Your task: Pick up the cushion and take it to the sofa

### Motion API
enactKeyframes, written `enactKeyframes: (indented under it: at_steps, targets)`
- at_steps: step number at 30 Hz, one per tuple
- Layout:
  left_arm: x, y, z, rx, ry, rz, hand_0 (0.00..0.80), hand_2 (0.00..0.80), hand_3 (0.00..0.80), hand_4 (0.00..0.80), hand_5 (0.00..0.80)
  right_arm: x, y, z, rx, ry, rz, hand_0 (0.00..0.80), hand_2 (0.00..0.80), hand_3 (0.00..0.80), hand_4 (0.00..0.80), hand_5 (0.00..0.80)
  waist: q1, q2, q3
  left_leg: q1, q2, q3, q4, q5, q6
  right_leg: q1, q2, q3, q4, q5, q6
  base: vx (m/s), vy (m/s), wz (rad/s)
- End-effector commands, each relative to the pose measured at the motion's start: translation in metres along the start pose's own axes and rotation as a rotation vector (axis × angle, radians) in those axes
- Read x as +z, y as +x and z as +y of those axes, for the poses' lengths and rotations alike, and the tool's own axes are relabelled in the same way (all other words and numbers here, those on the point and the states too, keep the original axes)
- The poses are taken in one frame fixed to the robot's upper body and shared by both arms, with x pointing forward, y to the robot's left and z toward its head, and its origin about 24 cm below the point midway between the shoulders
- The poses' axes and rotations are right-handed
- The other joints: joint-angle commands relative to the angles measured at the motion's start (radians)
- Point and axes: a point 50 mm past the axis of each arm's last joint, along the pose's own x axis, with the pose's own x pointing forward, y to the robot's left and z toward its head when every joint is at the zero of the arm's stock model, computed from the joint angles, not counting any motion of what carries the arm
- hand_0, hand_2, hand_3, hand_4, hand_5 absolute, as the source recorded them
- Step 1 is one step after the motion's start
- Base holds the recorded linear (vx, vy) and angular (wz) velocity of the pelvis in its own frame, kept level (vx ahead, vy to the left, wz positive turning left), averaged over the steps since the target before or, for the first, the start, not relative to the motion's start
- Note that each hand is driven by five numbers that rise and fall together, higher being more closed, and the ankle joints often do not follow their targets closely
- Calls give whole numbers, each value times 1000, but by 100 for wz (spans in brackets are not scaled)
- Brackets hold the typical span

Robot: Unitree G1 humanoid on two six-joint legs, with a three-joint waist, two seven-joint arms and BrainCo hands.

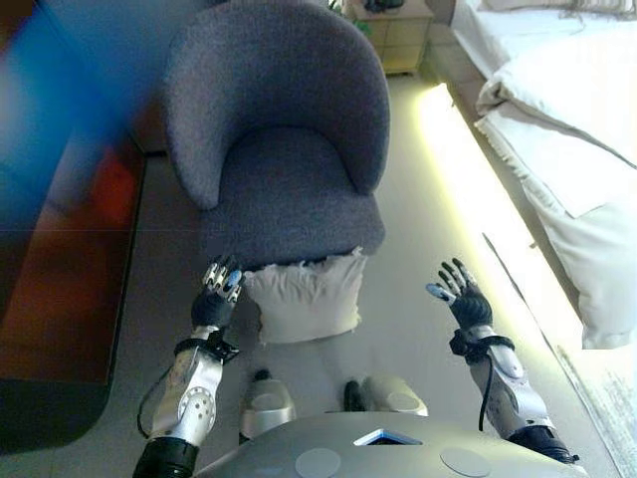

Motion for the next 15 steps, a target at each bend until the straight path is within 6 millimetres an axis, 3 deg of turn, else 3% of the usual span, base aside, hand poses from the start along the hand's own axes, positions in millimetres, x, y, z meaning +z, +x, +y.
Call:
enactKeyframes:
  at_steps: [1,3,8,11,12,15]
  targets:
    - [26,5,-1,-36,-2,-126,0,0,0,0,0,21,-2,6,52,14,-105,0,0,0,0,0,-23,-3,-32,-51,15,6,-68,136,-31,147,-50,-27,-211,139,54,207,258,-34]
    - [27,8,-5,-49,1,-135,0,0,0,0,0,19,-2,3,32,18,-107,0,0,0,0,0,-28,-2,-33,-72,1,21,-45,121,-19,144,-61,-29,-209,136,63,145,237,-20]
    - [33,9,-5,-61,44,-134,0,0,0,0,0,23,6,20,57,53,-137,0,0,0,0,0,3,-26,-25,-110,-82,-3,49,44,36,140,-134,-37,-179,171,118,153,226,3]
    - [35,8,-2,-54,73,-134,0,0,0,0,0,23,10,30,64,66,-152,0,0,0,0,0,30,-39,-28,-108,-133,6,94,-9,83,120,-217,-56,-99,267,123,141,244,-4]
    - [35,6,1,-48,92,-133,0,0,0,0,0,21,11,33,62,75,-154,0,0,0,0,0,38,-37,-29,-93,-150,9,93,-19,99,102,-253,-65,-38,335,120,131,256,-15]
    - [36,3,4,-59,131,-130,0,0,0,0,0,16,8,37,59,79,-146,0,0,0,0,0,42,-24,-30,-47,-176,15,80,-36,129,25,-294,-56,140,440,113,152,284,-20]
